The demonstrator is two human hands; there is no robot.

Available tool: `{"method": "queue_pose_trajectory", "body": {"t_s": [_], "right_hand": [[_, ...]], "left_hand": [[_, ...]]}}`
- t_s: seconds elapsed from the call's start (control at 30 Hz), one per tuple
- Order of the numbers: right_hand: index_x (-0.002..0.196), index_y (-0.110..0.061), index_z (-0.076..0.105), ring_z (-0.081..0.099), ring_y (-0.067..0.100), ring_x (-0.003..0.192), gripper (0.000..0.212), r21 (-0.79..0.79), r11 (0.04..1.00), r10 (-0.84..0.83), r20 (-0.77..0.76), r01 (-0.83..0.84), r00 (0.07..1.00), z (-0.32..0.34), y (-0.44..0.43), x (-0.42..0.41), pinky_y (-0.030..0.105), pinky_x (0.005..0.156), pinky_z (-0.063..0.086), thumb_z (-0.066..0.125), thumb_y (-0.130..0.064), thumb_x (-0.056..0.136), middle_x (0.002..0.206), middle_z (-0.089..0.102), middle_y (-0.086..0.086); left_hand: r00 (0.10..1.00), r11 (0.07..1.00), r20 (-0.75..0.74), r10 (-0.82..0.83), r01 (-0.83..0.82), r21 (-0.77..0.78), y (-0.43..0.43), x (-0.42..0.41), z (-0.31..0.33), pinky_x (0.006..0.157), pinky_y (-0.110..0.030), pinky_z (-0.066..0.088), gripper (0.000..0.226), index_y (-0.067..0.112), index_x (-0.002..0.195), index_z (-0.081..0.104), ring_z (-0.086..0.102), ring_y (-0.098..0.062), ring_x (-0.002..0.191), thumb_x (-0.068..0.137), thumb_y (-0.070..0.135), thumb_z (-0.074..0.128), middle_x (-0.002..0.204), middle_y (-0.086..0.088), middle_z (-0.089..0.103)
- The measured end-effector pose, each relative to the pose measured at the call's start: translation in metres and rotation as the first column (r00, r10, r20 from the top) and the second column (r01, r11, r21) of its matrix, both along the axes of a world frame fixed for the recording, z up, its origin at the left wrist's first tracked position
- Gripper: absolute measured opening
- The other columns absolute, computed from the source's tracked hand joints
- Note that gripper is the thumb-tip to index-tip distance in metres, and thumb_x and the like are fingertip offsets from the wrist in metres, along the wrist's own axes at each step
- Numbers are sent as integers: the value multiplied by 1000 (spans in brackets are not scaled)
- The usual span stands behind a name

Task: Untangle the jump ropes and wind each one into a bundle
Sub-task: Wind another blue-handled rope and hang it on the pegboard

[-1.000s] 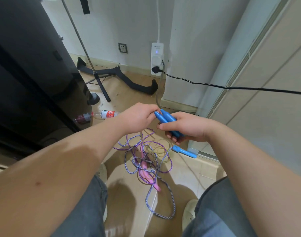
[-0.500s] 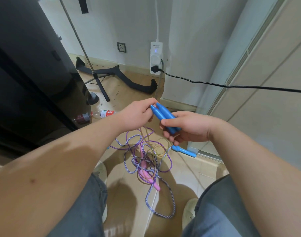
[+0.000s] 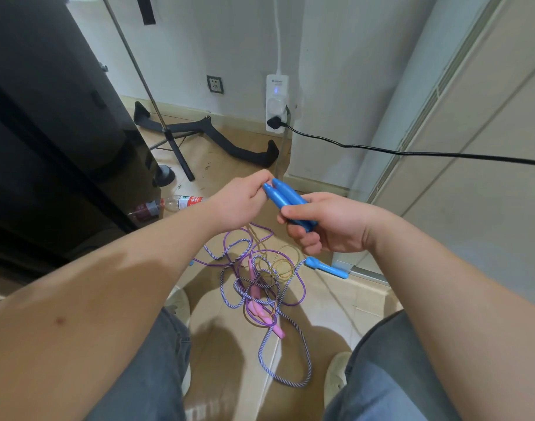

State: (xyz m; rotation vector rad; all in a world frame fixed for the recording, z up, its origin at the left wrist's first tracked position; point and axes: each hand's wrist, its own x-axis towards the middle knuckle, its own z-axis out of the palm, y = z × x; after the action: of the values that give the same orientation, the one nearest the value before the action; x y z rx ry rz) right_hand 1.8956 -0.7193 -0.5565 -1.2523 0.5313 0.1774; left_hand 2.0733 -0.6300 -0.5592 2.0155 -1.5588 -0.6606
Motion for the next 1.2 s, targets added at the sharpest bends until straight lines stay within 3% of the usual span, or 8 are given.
{"method": "queue_pose_trajectory", "body": {"t_s": [0.13,0.2,0.33,0.53,0.67,0.77,0.9,1.2], "right_hand": [[89,-14,48,21,12,48,15,35,982,-188,144,185,972,7,6,9,25,48,19,46,-16,104,60,37,0],[88,-14,48,26,14,47,14,-228,926,-264,180,301,948,9,8,16,25,47,26,48,-17,102,60,41,0],[87,-15,47,50,26,68,20,-923,368,-244,22,114,969,-3,6,24,35,59,33,50,-31,99,75,52,1],[92,-15,39,57,38,84,13,-965,62,-154,-263,-256,953,-16,13,26,37,66,37,52,-14,93,99,62,17],[85,-19,44,62,37,87,11,-919,66,3,-390,-389,921,-21,13,20,34,64,37,47,-10,90,85,58,9],[86,-14,52,59,35,78,6,-944,67,162,-310,-324,937,-24,20,21,37,63,40,50,-17,91,75,57,7],[98,-12,67,55,28,73,16,-992,89,220,-68,-90,973,-17,28,21,38,71,48,57,-20,90,81,66,9],[75,-30,54,48,4,57,21,-906,292,-155,270,305,950,-1,38,19,18,56,35,65,-17,88,59,50,-10]], "left_hand": [[996,996,-7,90,-90,29,-7,-13,-5,63,-32,41,19,13,118,45,54,-23,74,104,18,33,88,-6,59],[995,993,44,87,-90,74,-12,-22,-9,71,-31,38,23,9,123,43,56,-29,85,102,16,36,96,-7,58],[952,974,305,-1,-68,215,-9,-36,-11,72,-34,40,23,7,112,48,60,-36,93,104,22,32,95,-12,57],[665,867,574,-477,249,431,5,-37,3,66,-37,40,29,16,86,47,45,-25,68,107,27,30,80,-6,54],[565,827,604,-562,405,390,9,-29,22,66,-34,35,34,20,91,56,42,-23,69,105,41,34,71,0,48],[682,827,518,-516,554,93,10,-11,28,70,-32,43,44,18,84,67,53,-17,73,94,56,47,74,2,60],[966,967,89,-243,249,-58,17,5,33,55,-27,38,43,20,61,65,44,-8,54,86,55,64,57,2,54],[928,992,-352,124,-128,13,19,6,27,48,-21,43,42,-2,72,64,40,-9,43,101,26,54,53,-3,46]]}}
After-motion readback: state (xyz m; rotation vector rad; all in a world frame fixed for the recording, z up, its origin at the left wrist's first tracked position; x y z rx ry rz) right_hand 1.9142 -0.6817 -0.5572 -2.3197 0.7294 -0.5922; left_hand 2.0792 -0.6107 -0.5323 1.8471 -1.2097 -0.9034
